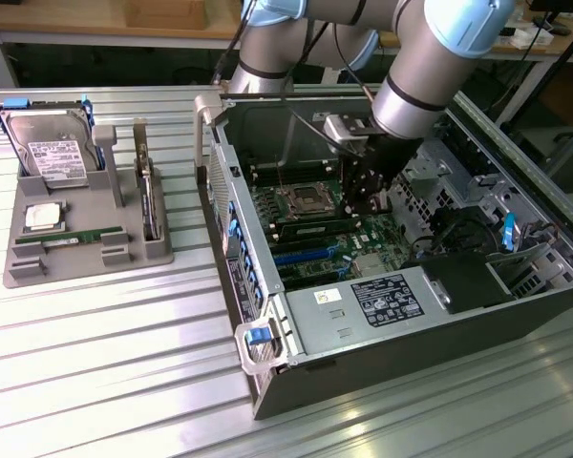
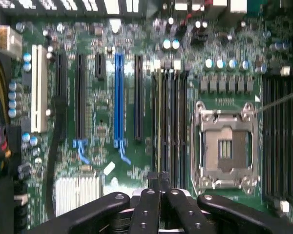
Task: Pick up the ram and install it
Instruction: 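Press down the ram until it locks into place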
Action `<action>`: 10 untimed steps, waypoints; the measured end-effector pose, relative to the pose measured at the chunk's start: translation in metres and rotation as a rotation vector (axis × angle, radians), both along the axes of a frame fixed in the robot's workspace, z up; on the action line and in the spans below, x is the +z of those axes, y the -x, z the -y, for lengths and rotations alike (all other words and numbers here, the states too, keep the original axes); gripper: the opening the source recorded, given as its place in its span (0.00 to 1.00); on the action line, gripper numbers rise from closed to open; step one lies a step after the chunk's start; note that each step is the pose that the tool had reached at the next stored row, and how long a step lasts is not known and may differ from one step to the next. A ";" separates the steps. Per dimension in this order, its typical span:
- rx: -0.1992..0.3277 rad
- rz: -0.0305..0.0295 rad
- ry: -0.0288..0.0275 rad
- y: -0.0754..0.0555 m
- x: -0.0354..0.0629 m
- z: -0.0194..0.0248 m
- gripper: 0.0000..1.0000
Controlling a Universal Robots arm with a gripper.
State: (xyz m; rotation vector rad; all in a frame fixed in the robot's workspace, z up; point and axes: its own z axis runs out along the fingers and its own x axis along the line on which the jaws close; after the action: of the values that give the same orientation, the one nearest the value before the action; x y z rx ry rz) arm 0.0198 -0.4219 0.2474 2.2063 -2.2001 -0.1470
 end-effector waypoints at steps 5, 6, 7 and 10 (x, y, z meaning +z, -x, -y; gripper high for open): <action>0.000 0.0105 -0.0002 0.049 -0.0002 0.0000 0.10; 0.000 0.0120 -0.0003 0.058 -0.0002 0.0000 0.10; 0.000 0.0129 -0.0006 0.064 -0.0004 0.0000 0.10; 0.000 0.0151 -0.0050 0.086 -0.0052 0.0000 0.10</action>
State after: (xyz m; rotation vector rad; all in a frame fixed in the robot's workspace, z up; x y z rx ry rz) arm -0.0665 -0.4219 0.2422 2.2173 -2.2099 -0.1364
